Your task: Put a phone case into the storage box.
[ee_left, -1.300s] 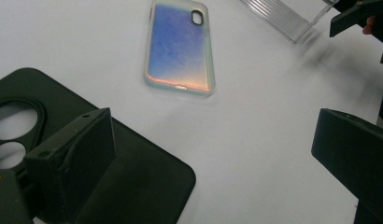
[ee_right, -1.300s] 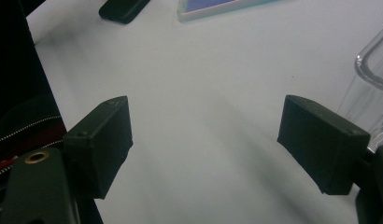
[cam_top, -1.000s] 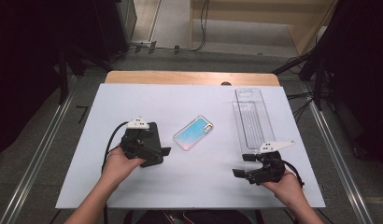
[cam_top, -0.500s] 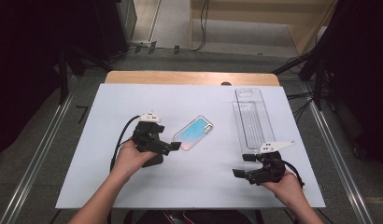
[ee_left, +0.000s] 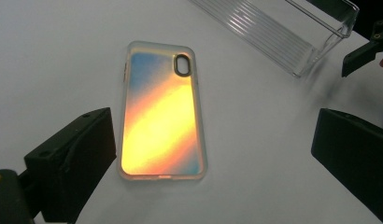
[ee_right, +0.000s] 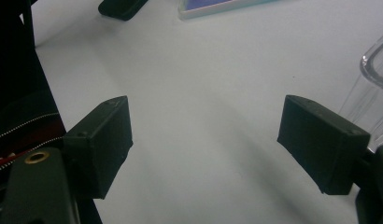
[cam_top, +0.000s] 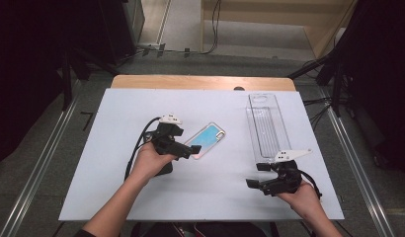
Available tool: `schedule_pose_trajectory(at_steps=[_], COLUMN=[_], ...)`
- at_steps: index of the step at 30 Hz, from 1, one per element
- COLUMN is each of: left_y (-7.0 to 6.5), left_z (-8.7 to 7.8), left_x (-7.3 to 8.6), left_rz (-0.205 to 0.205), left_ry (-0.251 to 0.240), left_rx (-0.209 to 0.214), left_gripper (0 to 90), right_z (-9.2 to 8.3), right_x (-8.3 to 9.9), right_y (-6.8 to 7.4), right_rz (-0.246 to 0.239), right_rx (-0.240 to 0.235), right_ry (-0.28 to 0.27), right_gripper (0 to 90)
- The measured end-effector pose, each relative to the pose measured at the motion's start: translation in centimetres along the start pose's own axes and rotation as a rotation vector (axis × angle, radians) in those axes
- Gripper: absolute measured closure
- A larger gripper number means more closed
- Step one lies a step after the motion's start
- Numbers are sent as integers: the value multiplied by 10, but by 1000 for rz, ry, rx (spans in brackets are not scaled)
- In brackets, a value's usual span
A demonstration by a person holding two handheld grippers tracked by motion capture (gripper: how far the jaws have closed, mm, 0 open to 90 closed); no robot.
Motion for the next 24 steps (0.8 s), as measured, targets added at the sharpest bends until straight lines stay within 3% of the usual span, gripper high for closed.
schedule_pose_trajectory(at_steps=[24], left_y=[2], left_z=[42], left_x=[-24], left_rz=[12], left_ry=[-13], left_rx=[-9], left_gripper=[28], right_z=[0], right_x=[1], right_y=[0], right_rz=[1], right_rx=[-1], right_ry=[4], right_gripper=[158])
Point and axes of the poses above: each handheld gripper's, and its own axes: z roughly forward along the jaws, x roughly out of its underside, y roughly to its left, the point moved 3 cm from there along z, roughly forward along the jaws
